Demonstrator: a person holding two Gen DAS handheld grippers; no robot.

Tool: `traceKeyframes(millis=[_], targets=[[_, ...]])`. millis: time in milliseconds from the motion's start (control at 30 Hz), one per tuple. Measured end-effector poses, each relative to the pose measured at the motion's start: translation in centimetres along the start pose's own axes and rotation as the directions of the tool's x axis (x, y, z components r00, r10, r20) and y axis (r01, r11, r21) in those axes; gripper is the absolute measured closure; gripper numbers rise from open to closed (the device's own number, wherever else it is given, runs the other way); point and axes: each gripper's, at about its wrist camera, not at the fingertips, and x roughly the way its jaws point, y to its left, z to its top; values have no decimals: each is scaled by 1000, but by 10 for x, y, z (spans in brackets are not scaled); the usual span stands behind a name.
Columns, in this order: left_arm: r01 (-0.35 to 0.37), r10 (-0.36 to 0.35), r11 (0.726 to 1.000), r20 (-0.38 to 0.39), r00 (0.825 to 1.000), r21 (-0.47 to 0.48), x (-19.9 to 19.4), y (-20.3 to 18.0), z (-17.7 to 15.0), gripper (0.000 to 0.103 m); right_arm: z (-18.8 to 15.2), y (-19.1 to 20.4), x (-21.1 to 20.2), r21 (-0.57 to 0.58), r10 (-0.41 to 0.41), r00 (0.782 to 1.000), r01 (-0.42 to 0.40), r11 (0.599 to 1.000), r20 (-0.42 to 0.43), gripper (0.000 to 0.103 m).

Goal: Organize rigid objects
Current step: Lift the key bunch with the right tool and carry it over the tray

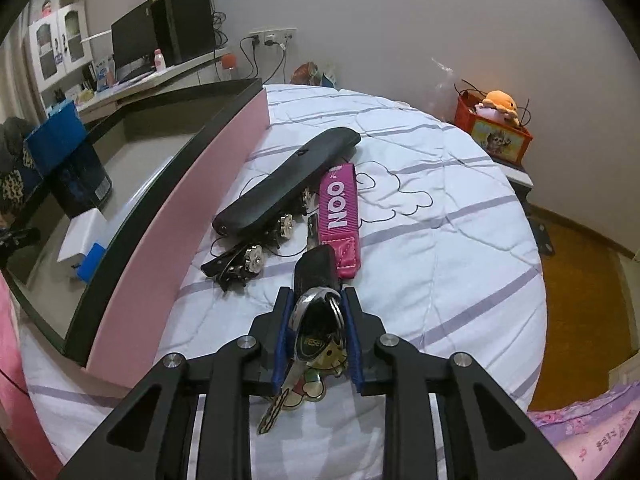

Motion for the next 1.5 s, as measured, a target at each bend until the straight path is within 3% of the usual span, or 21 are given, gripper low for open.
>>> traceKeyframes(millis=[500, 1000, 1500], targets=[[-1, 1, 1000, -1, 1000, 0, 0, 0, 0, 86, 2, 2, -23, 10, 15, 997, -16, 1000, 75, 79], [7, -7, 1000, 0, 1000, -1, 1, 0, 1, 85, 43, 15, -59, -47, 9, 986, -2, 999, 166, 79], [19, -19, 1000, 3, 1000, -1, 2, 2, 1, 84, 93, 57, -82, -151, 40, 967, -1, 988, 253, 79]])
